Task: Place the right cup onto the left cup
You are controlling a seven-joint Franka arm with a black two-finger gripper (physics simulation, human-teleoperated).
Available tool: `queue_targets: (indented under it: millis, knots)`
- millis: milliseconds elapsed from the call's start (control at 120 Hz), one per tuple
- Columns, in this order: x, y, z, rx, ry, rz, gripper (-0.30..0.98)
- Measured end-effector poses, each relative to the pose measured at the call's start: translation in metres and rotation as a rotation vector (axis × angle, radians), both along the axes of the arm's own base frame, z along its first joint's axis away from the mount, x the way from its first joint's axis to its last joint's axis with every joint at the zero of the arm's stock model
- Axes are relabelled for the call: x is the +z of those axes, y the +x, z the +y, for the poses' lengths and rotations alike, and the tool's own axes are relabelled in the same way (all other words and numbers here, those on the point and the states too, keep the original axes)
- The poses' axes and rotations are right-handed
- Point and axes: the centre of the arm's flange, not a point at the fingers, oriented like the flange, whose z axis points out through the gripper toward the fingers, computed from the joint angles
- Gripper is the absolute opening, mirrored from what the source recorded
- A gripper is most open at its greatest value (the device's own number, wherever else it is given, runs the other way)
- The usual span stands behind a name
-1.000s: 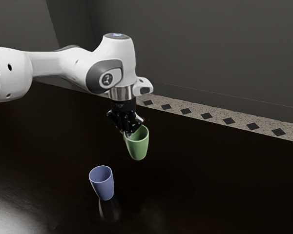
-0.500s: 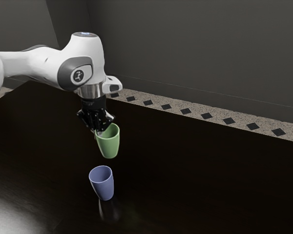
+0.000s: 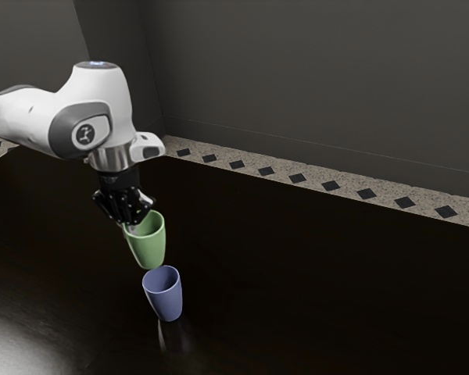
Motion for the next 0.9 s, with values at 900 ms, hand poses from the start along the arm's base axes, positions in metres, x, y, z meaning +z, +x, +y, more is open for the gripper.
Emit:
queue_targets:
  millis: [900]
  knots:
    - [-0.033,-0.003,-0.018,-0.013,-0.006,-0.017,-0.1]
